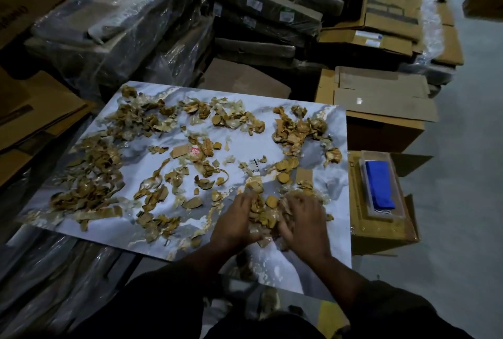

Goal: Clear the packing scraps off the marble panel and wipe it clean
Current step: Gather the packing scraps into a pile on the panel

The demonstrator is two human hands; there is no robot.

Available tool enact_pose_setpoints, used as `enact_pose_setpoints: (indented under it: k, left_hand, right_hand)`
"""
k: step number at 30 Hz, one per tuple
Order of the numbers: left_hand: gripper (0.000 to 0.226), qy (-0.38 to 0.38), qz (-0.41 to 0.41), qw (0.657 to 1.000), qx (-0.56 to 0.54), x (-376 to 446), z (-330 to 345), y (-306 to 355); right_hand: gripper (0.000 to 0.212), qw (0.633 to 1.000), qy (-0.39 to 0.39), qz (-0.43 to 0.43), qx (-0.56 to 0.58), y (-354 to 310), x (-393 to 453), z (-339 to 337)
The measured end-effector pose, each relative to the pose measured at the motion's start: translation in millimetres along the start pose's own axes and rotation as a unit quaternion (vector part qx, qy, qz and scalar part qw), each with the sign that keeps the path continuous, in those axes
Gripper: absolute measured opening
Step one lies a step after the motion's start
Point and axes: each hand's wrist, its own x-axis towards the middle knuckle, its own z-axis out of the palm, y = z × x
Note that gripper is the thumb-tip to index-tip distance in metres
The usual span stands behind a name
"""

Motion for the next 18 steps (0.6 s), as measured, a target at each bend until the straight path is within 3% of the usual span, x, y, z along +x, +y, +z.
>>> enact_pose_setpoints:
  k: [3,7,15,18]
  left_hand:
    - [0.131,-0.022,-0.011,1.000,-0.008,1.0,-0.9,-8.0]
    - [0.135,-0.058,-0.029,0.998,-0.010,7.4,16.6,-14.3]
    - [0.081,0.001,0.009,0.998,-0.063,22.9,20.1,-5.7]
    - [0.073,0.010,0.006,0.997,-0.080,24.9,17.7,-7.8]
  right_hand:
    - [0.071,0.998,0.024,0.053,-0.033,25.1,14.4,-3.8]
    - [0.095,0.994,-0.088,0.068,0.014,38.5,26.2,11.7]
    - [0.097,0.996,-0.086,-0.016,0.024,6.2,8.1,37.6]
    - [0.092,0.995,-0.074,-0.065,0.017,0.6,4.2,45.3]
